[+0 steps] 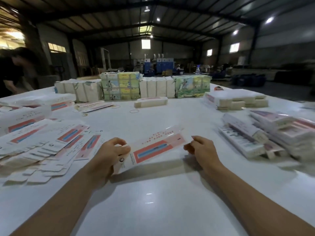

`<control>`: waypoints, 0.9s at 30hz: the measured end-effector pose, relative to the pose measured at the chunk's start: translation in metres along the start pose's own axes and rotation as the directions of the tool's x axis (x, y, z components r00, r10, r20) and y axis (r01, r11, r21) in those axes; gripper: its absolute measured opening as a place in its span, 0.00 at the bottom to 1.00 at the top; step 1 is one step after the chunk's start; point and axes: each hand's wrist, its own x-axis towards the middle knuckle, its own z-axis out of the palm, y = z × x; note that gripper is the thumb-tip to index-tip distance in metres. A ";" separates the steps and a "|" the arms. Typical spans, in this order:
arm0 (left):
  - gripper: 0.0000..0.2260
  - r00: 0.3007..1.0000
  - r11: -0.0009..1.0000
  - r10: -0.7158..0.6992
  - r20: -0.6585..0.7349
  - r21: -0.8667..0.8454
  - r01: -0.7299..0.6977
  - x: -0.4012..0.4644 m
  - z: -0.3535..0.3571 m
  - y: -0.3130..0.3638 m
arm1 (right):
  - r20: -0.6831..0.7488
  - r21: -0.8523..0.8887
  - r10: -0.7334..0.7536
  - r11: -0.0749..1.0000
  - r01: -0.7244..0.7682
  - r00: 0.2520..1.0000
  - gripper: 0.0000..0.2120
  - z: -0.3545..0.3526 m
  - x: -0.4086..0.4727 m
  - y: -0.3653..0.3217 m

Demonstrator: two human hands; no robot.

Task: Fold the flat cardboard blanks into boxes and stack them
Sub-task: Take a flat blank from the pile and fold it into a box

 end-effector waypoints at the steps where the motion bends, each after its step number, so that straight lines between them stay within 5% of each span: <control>1: 0.03 1.000 1.000 0.006 0.014 0.022 -0.006 -0.001 -0.001 -0.002 | -0.042 0.193 0.067 0.980 -0.057 0.997 0.12 -0.002 -0.001 -0.004; 3: 0.03 0.999 0.994 0.034 0.042 0.100 -0.038 -0.005 -0.007 -0.001 | -0.013 0.509 0.176 0.849 -0.145 0.984 0.13 -0.004 -0.002 -0.011; 5: 0.02 0.994 0.986 0.046 0.098 0.154 -0.061 -0.008 -0.011 -0.002 | 0.123 0.639 0.206 0.732 -0.236 0.971 0.11 -0.005 -0.003 -0.015; 9: 0.05 0.986 0.904 0.160 0.053 0.394 -0.168 -0.018 -0.006 -0.001 | 0.337 0.420 0.093 0.876 -0.237 0.937 0.07 -0.003 -0.007 -0.010; 12: 0.28 0.810 0.434 0.560 0.175 0.770 -0.467 -0.031 0.007 0.007 | 0.294 0.392 0.055 0.904 -0.173 0.954 0.05 0.002 -0.008 -0.009; 14: 0.43 0.742 0.225 0.551 0.382 0.789 -0.572 -0.041 0.028 0.013 | 0.302 0.400 0.023 0.904 -0.149 0.953 0.05 0.006 -0.010 -0.011; 17: 0.47 0.715 0.010 0.478 0.511 0.810 -0.586 -0.043 0.059 0.011 | 0.344 0.404 -0.005 0.904 -0.143 0.939 0.05 0.009 -0.015 -0.015; 27: 0.41 0.587 0.175 0.731 0.349 0.735 -0.655 -0.047 0.071 0.013 | 0.594 0.496 0.005 0.785 -0.371 0.805 0.17 -0.006 -0.015 -0.024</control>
